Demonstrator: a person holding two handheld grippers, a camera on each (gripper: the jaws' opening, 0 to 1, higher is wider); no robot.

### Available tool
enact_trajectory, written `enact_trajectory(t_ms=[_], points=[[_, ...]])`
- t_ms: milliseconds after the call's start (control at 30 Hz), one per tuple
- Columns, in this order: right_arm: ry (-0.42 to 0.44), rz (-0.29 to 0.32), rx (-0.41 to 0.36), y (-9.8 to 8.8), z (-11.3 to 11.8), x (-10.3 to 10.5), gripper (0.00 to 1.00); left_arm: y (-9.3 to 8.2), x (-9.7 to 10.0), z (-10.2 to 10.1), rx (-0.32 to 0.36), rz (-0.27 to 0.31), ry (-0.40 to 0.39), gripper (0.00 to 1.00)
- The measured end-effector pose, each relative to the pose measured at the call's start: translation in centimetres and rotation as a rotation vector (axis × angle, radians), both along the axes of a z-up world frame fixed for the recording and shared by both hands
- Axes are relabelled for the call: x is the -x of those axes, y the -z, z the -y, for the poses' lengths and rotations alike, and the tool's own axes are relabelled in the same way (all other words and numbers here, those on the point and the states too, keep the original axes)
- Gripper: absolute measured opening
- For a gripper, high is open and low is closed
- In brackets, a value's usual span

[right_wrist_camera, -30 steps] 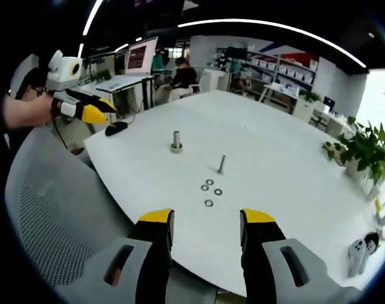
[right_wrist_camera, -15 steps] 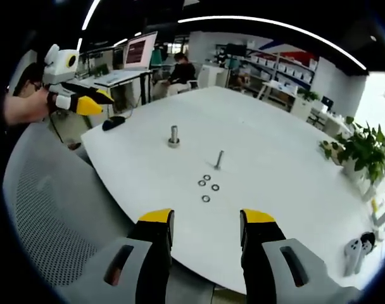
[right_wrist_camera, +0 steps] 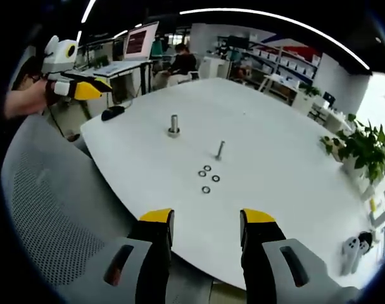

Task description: Place the washer onto the threaded stud by aligning its center hole with the stud, sliding it down to the base, and recovering from edge contact or off-axis alignment until the washer reaches the visible bottom stop.

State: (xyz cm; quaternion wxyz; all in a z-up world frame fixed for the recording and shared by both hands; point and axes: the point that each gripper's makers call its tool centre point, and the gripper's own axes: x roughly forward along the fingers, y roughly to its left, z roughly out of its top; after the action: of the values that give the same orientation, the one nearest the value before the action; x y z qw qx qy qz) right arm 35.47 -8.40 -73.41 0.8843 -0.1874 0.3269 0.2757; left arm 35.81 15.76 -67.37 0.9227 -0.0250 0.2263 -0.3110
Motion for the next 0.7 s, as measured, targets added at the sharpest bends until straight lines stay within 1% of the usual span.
enact_trajectory(t_ms=[167, 267, 367, 433, 533, 600, 633, 700], points=[[0.018, -0.006, -0.01, 0.0, 0.2, -0.1, 0.44, 0.0, 0.0, -0.1, 0.001, -0.001, -0.001, 0.33], [-0.013, -0.043, 0.019, 0.8, -0.2, 0.4, 0.45, -0.1, 0.0, -0.3, 0.009, 0.0, -0.007, 0.34], [-0.058, -0.039, 0.026, 0.5, -1.0, 0.3, 0.46, -0.2, -0.2, -0.1, 0.002, 0.006, 0.001, 0.34], [-0.065, -0.044, 0.025, 0.5, -1.2, 0.4, 0.46, -0.2, -0.2, -0.1, -0.005, 0.011, 0.002, 0.34], [-0.075, -0.083, 0.026, 1.1, -1.3, 0.4, 0.46, 0.1, -0.1, -0.3, -0.02, 0.006, 0.001, 0.34], [-0.08, -0.124, 0.013, 1.3, -1.5, 0.6, 0.46, -0.1, -0.2, -0.4, -0.008, 0.007, 0.0, 0.34], [-0.084, -0.112, 0.021, 1.1, -1.5, 0.5, 0.45, -0.2, -0.2, -0.3, 0.004, 0.008, 0.0, 0.34], [-0.086, -0.122, 0.023, 1.0, -1.5, 0.2, 0.45, -0.3, -0.1, -0.4, 0.004, 0.009, -0.003, 0.33]])
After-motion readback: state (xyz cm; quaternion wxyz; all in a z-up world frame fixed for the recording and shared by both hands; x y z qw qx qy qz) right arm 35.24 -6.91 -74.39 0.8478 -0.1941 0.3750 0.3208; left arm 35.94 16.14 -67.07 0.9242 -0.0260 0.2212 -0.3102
